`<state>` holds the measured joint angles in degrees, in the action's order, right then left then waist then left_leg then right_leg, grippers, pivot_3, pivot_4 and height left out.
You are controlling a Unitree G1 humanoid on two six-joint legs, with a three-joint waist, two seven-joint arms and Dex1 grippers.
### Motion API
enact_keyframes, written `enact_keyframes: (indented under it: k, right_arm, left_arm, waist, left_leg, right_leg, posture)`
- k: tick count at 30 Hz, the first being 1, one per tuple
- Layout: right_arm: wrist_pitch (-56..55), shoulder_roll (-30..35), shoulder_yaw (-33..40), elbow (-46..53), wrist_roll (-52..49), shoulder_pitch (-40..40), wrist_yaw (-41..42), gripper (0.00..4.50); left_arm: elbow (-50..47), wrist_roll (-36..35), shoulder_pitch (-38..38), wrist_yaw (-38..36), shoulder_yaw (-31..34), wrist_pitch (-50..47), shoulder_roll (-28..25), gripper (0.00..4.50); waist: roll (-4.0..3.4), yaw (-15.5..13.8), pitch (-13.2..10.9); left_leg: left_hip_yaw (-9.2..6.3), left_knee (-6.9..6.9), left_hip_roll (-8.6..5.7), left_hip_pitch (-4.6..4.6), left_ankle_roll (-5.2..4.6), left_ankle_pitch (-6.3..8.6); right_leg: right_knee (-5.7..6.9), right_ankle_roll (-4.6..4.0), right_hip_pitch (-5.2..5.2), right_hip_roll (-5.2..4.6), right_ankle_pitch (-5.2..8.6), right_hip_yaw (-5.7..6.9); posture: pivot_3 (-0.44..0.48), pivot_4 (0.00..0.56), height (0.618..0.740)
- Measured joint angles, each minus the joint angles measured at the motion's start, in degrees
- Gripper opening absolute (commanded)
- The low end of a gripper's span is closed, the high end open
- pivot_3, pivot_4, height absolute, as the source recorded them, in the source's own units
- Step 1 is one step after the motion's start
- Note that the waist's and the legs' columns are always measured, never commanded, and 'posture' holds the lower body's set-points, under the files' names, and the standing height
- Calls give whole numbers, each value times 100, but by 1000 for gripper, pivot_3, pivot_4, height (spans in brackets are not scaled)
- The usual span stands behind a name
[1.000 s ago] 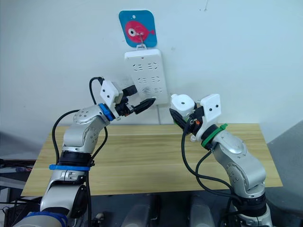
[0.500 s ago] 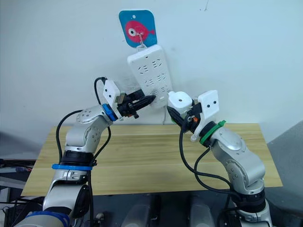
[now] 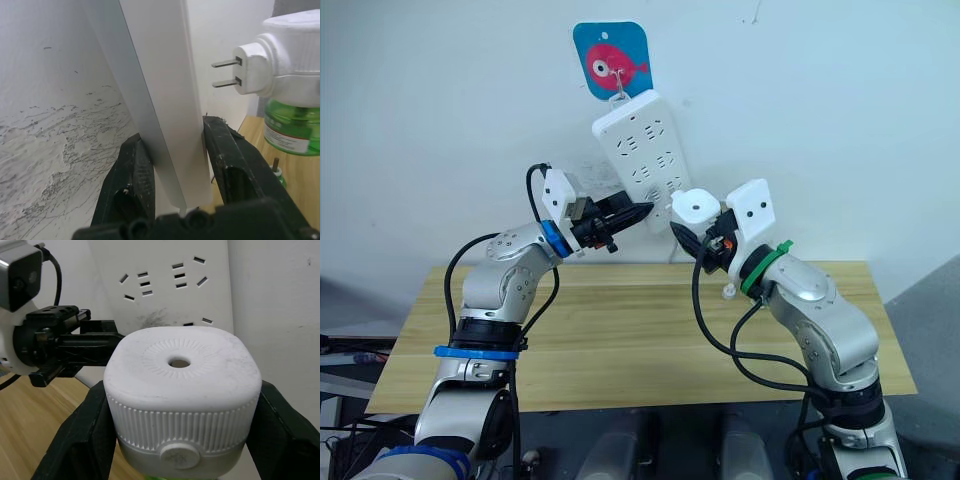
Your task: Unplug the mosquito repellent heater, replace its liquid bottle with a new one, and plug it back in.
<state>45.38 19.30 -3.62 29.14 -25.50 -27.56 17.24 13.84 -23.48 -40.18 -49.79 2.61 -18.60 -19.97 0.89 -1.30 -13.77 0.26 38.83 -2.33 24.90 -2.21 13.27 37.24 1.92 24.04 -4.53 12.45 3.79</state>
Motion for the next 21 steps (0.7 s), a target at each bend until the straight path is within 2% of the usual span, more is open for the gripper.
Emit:
enact_keyframes:
  k: [21]
  right_arm:
    - [-255,-184,-40,-406,403,-125,123,3019]
  left_arm:
    - [-133,28,61,49,-1,-15,-31,1328]
  waist:
    - [0,4,-1]
  left_leg:
    - [-1,-2,1,0,0,0]
  right_leg:
    - [-1,0,2,0,0,-1]
  posture:
    - [33,226,740]
